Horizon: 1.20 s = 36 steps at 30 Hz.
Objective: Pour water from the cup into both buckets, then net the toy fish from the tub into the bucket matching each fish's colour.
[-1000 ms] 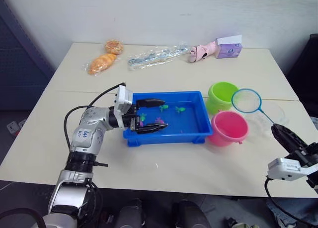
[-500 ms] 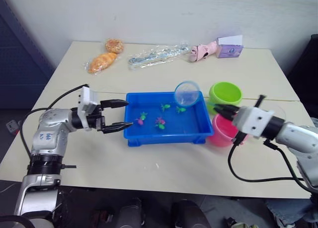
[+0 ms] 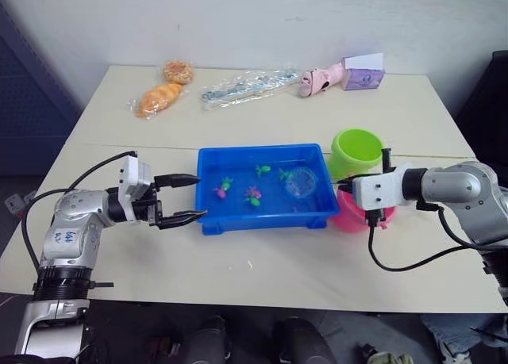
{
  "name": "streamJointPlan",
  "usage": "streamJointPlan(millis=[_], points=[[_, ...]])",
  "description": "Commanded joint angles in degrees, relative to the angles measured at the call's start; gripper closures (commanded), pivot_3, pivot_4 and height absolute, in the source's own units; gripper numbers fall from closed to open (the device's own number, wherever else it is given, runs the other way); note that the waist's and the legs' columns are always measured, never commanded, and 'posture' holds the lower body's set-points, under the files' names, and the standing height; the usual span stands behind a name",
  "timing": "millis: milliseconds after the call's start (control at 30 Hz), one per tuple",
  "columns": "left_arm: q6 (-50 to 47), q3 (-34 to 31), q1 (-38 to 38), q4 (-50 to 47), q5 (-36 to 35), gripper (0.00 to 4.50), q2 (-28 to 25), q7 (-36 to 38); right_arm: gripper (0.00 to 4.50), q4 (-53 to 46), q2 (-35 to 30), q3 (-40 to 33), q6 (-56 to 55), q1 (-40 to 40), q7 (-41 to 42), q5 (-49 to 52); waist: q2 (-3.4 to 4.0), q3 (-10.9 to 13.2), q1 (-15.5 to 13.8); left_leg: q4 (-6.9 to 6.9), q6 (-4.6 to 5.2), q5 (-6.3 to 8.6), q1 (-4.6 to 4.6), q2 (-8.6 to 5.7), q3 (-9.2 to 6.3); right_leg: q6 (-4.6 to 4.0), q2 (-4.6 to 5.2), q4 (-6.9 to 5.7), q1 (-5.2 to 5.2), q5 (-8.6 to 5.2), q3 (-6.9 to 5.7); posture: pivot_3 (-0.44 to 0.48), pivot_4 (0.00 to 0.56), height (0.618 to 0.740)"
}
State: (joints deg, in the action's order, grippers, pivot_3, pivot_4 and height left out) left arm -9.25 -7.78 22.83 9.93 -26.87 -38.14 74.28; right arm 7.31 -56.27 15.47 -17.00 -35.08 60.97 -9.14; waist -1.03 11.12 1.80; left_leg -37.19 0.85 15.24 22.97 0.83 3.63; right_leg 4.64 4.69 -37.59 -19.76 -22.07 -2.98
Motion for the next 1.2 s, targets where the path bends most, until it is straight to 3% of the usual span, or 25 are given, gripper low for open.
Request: streamJointPlan(millis=[33,333,533,633,1067,1200], points=[[1.06,-0.36,-0.6,-2.43,-0.5,0.09,-0.62,0.4,4.5,1.52,0.07,1.44,-3.49,-3.86,4.46,-0.99,0.01,0.01,-0.04,0.0,0.0,0.0,0.0,0.0,0.0,0.0,0.0,-0.01,0.0,0.0,0.0,0.0,0.15,0.74],[2.02,0.26,-1.36,-2.92,-0.32,0.09,1.0,-0.18,4.5,3.78,2.44,5.46,-5.39,-8.95,14.07,-0.92,0.04,0.02,-0.12,0.0,0.0,0.0,0.01,0.0,-0.03,0.0,0.01,-0.02,-0.01,0.0,-0.02,0.0,0.15,0.74],[3.04,0.15,-1.34,-2.43,-0.26,0.09,1.48,-0.49,4.5,0.63,4.01,3.15,3.64,-8.76,17.8,5.34,0.04,0.02,-0.16,-0.02,0.0,0.0,0.01,0.0,-0.04,0.0,0.01,-0.03,0.0,0.0,-0.04,0.0,0.15,0.74],[3.53,0.05,-1.66,-2.39,-0.21,0.09,1.44,-0.53,4.5,-2.28,4.53,-0.01,12.99,-8.08,19.08,11.43,0.04,0.02,-0.15,-0.01,0.0,0.0,0.01,0.0,-0.05,0.0,0.01,-0.03,-0.01,0.0,-0.05,0.0,0.15,0.74],[4.58,-0.02,-2.03,-1.95,-0.28,0.09,1.19,-0.55,4.5,-2.05,4.09,-10.88,20.34,-0.89,15.44,19.23,0.05,0.03,-0.26,0.0,0.02,0.02,0.05,0.0,-0.1,-0.01,0.03,0.04,0.03,0.0,-0.1,0.0,0.15,0.74],[4.75,0.43,-1.01,-1.18,-0.25,0.09,1.32,-0.1,4.5,-7.38,3.56,-19.64,23.51,4.91,11.69,25.27,0.06,0.04,-0.28,0.01,0.03,0.02,0.06,0.0,-0.09,-0.01,0.02,0.04,0.01,0.0,-0.11,0.0,0.15,0.74]])
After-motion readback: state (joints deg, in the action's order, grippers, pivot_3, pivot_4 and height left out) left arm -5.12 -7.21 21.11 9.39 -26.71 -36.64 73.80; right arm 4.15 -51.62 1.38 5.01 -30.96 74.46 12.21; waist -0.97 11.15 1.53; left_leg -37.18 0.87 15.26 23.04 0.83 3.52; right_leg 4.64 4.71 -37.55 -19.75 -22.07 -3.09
